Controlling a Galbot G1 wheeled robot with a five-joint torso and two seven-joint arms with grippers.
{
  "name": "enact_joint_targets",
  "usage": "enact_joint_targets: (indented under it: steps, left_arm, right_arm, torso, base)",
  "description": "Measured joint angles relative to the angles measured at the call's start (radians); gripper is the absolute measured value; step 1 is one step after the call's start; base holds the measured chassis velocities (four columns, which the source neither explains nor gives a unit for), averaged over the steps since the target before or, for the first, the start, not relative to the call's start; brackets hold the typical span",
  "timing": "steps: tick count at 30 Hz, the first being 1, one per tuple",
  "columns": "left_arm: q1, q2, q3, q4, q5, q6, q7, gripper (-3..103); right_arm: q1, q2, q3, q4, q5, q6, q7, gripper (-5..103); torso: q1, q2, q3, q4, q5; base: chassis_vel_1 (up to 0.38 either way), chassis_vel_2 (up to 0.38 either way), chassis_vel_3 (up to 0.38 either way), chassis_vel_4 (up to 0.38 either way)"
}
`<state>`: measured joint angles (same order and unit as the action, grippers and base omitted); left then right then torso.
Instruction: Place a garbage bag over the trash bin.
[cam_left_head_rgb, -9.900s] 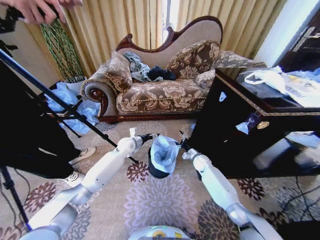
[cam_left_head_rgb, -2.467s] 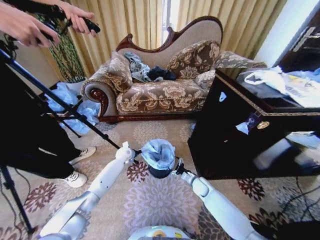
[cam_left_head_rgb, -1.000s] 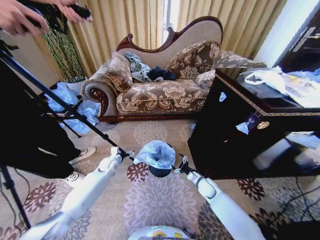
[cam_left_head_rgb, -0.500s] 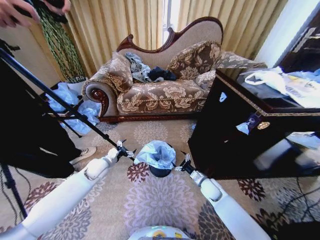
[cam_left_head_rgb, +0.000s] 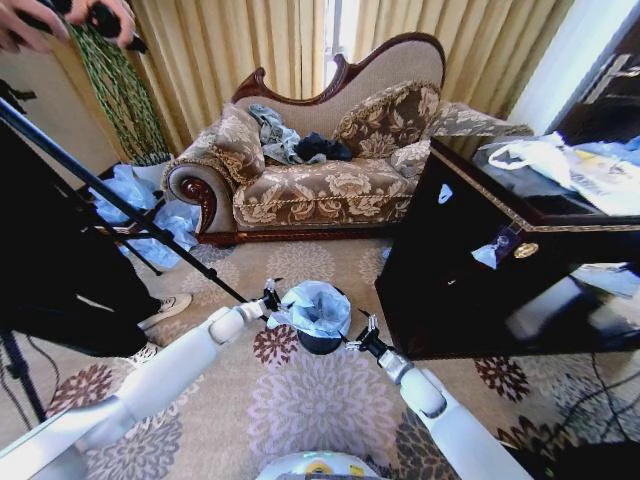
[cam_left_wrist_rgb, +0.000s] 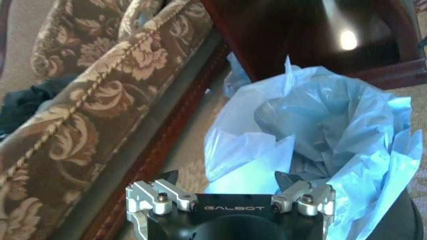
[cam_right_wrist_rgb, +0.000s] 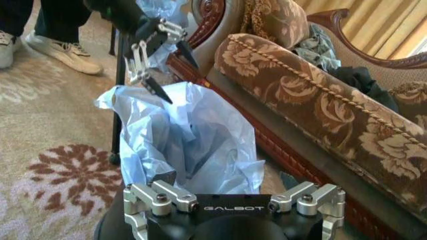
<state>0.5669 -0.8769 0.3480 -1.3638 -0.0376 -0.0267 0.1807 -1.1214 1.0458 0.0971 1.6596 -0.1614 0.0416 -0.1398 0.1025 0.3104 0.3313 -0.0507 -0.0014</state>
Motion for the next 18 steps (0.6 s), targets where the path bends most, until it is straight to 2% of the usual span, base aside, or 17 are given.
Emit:
enact_joint_targets:
  steps: [5,8,10,13,14,17,18]
  left_arm:
    - [-0.033,-0.047,0.019,0.076,0.005,-0.017,0.001,98]
    - [-0.054,-0.093,0.021,0.143,0.003,-0.037,0.005,82]
    - [-0.058,-0.102,0.021,0.156,0.001,-0.043,0.004,82]
    - [-0.065,-0.136,0.000,0.207,-0.016,-0.062,-0.027,66]
    - [-0.065,-0.136,0.000,0.207,-0.016,-0.062,-0.027,66]
    - [-0.066,-0.161,-0.042,0.241,-0.049,-0.063,-0.049,49]
    - [-0.066,-0.161,-0.042,0.241,-0.049,-0.063,-0.049,49]
  right_arm:
    - [0.003,-0.005,0.000,0.000,0.001,0.000,0.001,100]
    - [-0.002,-0.012,0.000,0.007,0.004,0.001,0.003,100]
    - [-0.004,-0.013,0.001,0.008,0.005,0.003,0.004,100]
    - [-0.012,-0.015,0.003,0.016,0.005,0.014,0.007,100]
    - [-0.012,-0.015,0.003,0.016,0.005,0.014,0.007,100]
    - [-0.018,-0.016,-0.005,0.030,0.005,0.028,0.008,100]
    - [-0.018,-0.016,-0.005,0.030,0.005,0.028,0.008,100]
  torso:
    - [0.000,0.000,0.000,0.0000,-0.0002]
    - [0.000,0.000,0.000,-0.0001,-0.0001]
    - [0.000,0.000,0.000,-0.0001,-0.0002]
    - [0.000,0.000,0.000,0.0000,-0.0001]
    - [0.000,0.000,0.000,0.0000,-0.0001]
    - [0.000,0.000,0.000,-0.0001,-0.0004]
    - [0.000,0.000,0.000,-0.0001,-0.0004]
  base:
    - [0.000,0.000,0.000,0.000]
    - [0.000,0.000,0.000,0.000]
    - [0.000,0.000,0.000,0.000]
    - [0.000,0.000,0.000,0.000]
    - [0.000,0.000,0.000,0.000]
    - [0.000,0.000,0.000,0.000]
    - [0.000,0.000,0.000,0.000]
